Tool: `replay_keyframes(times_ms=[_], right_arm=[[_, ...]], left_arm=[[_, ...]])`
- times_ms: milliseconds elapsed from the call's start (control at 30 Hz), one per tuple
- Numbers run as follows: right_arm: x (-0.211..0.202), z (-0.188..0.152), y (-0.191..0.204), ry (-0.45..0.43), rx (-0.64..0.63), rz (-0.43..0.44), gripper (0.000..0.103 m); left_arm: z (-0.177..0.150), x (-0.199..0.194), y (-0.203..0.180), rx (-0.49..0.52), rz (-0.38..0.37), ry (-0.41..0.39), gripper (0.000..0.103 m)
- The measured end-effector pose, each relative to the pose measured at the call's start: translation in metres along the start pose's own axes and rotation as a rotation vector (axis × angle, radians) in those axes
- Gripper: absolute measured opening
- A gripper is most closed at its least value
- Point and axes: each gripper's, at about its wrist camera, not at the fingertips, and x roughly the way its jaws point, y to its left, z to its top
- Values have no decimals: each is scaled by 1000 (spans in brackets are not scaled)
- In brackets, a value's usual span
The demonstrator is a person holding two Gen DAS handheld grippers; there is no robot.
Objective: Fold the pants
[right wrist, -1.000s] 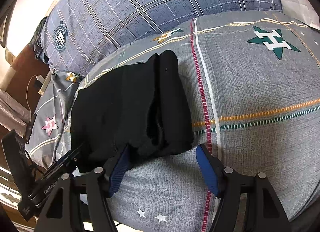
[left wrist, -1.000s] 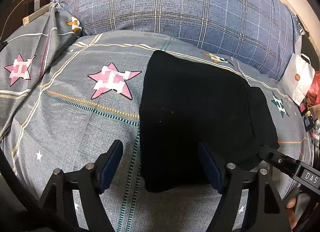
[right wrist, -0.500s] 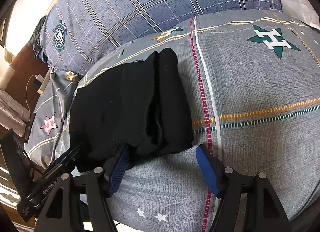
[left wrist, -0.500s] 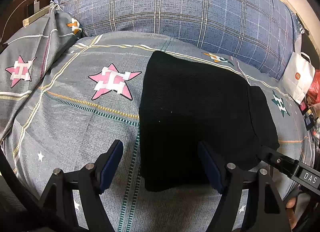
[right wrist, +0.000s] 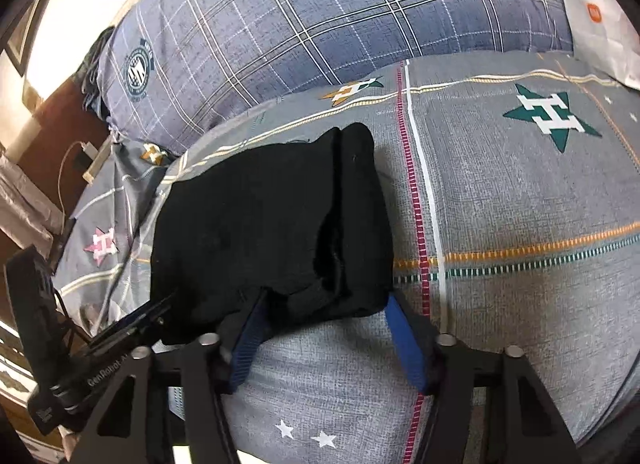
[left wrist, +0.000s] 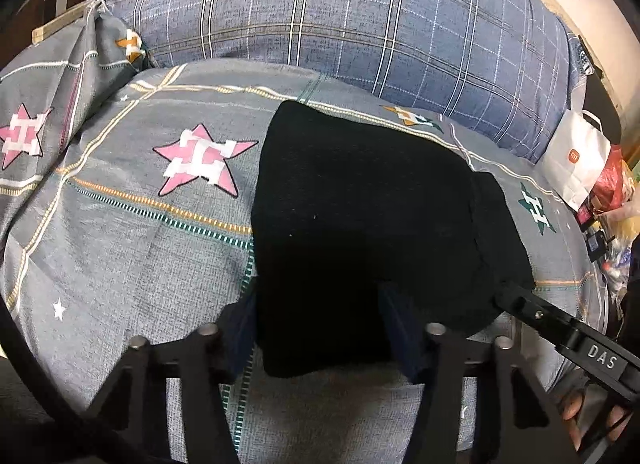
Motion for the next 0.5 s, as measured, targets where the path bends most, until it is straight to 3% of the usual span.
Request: replay_keyframes(times_ms=[67, 233, 300, 400, 500], right_arm=[[0, -1, 0, -3, -1, 9, 36], [-9, 0, 7, -27, -24, 19, 29], [-12, -2, 8, -40, -21, 39, 29], [-2, -5, 7, -11, -5, 36, 30], [4, -4, -2, 11, 55, 61, 32]], left_arm=[[1, -3, 0, 4, -5, -14, 34], [14, -17, 4, 1, -8, -96, 31], [14, -11, 5, 9, 23, -88, 31], [7, -3, 3, 25, 60, -60, 36], [2, -8, -6, 85, 96, -82, 56]])
